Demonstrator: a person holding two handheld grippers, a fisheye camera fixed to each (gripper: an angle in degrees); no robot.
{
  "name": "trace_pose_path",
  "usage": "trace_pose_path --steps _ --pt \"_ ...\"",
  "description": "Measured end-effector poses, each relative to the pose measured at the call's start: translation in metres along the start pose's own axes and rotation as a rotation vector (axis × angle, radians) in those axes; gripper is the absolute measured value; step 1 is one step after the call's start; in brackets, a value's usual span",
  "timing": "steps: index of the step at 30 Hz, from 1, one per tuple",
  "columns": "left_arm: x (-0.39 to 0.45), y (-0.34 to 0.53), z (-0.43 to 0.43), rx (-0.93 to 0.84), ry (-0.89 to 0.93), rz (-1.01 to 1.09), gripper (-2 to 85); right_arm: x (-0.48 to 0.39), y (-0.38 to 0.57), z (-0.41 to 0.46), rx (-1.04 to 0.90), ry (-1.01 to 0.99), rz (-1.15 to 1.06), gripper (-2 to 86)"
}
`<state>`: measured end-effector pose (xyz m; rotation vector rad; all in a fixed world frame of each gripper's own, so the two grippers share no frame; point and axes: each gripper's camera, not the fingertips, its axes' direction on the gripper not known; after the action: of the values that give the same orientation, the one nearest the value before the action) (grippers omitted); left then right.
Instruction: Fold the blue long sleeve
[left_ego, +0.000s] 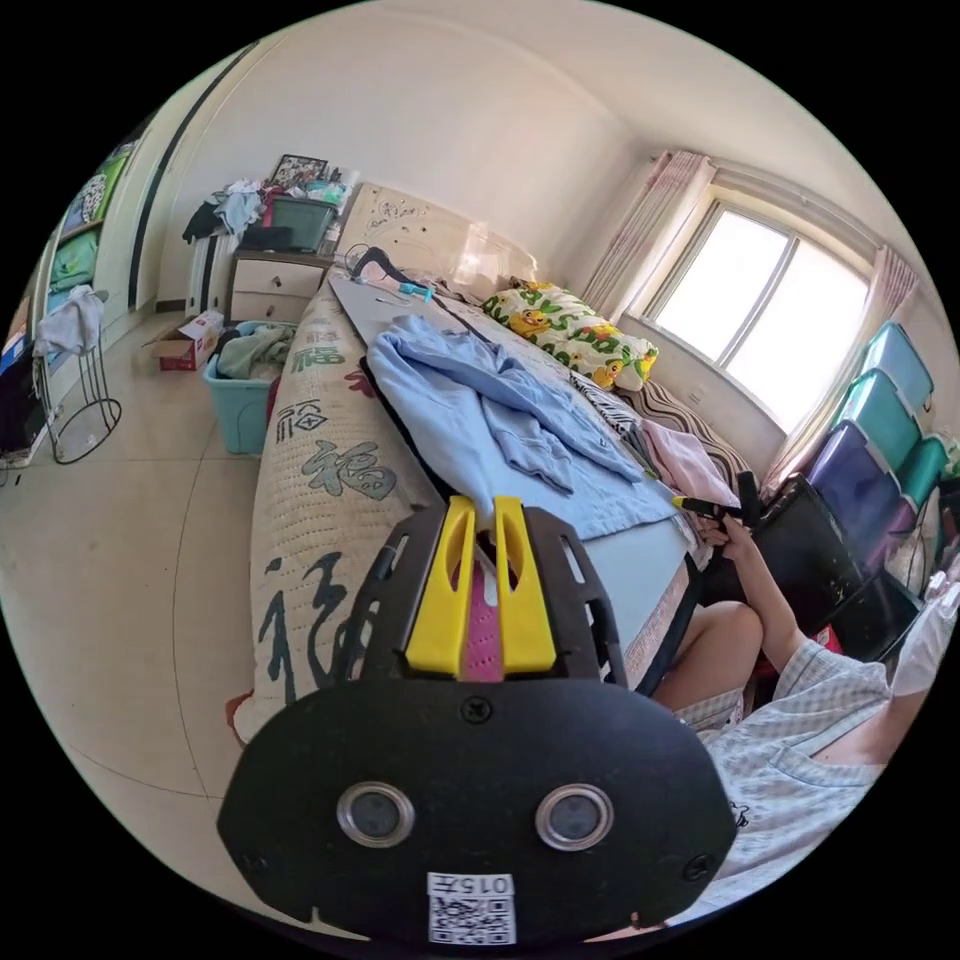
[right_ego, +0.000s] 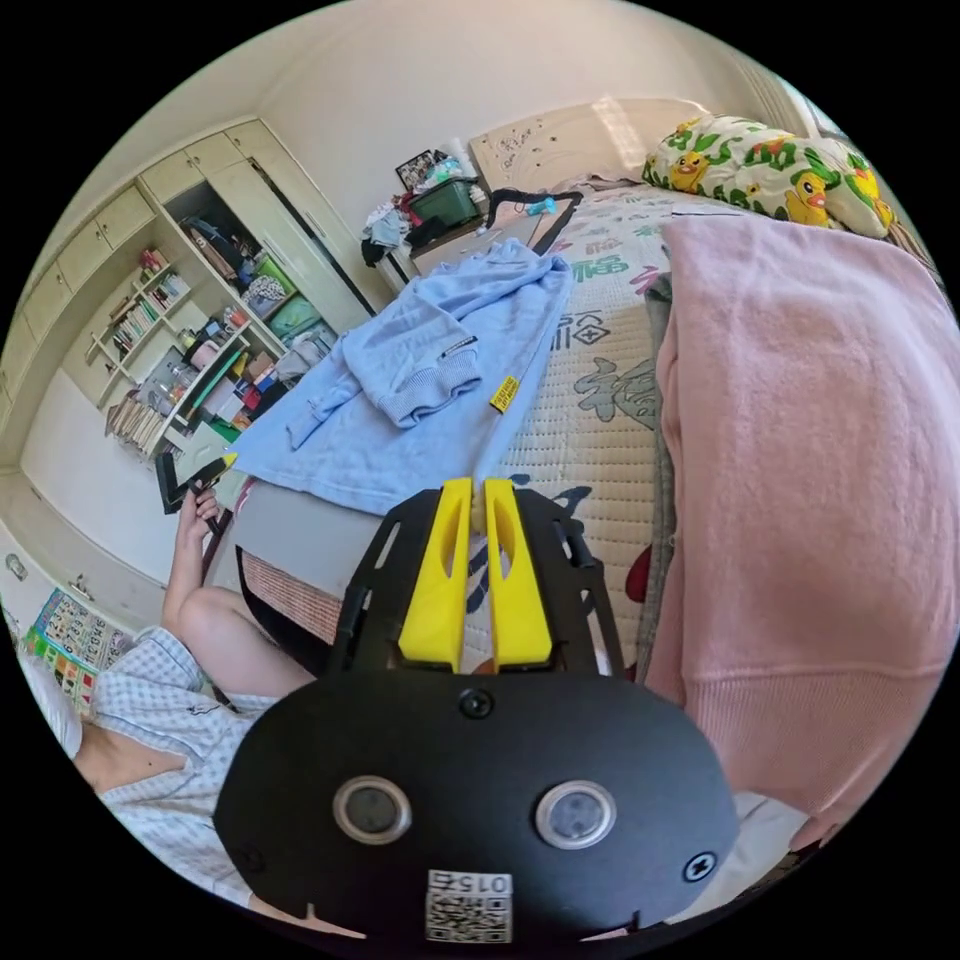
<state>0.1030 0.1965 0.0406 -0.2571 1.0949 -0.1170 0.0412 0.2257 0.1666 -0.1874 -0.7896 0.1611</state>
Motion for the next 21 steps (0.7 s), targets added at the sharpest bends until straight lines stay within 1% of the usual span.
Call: trace_pose_path --steps 3,6,8,11,13,14,16,17,19,21 --pt "0.033 0.007 -0.027 -0.021 -0.011 0.096 1.6 -0.006 0.027 -0.024 -0.016 -0.006 -0.065 2.6" --pt "0.061 0.024 -0.049 -0.023 0.017 0.154 1.9 -0.014 0.074 -0.03 -0.088 0.082 -0.143 2.7" --pt "0.074 0.035 -0.045 -0.071 0.009 0.185 2.5 -0.007 0.102 -0.029 -0.106 0.076 -0.12 3.0" --pt "0.075 0.039 -0.027 -0.144 -0.04 0.177 3.8 0.01 0.133 -0.02 -0.118 0.036 -0.07 4.1" --pt "0.073 0.037 -0.034 -0.119 -0.056 0.15 5.1 0.011 0.15 -0.035 -0.055 0.084 -0.058 6.3" --pt "0.075 0.033 -0.047 -0.064 -0.081 0.149 5.8 0.008 0.153 -0.041 -0.026 0.1 -0.07 6.7" --pt "0.09 0.019 -0.065 0.005 -0.143 0.166 6.6 -0.017 0.161 -0.062 0.053 0.152 -0.159 7.6" --pt "0.106 0.006 -0.072 0.035 -0.176 0.204 6.9 -0.025 0.161 -0.064 0.062 0.157 -0.186 7.8" --pt "0.138 -0.018 -0.07 0.065 -0.181 0.282 7.1 -0.063 0.156 -0.068 0.099 0.122 -0.257 8.0" --pt "0.171 -0.046 -0.051 0.056 -0.129 0.368 7.3 -0.097 0.148 -0.067 0.152 0.052 -0.283 7.1"
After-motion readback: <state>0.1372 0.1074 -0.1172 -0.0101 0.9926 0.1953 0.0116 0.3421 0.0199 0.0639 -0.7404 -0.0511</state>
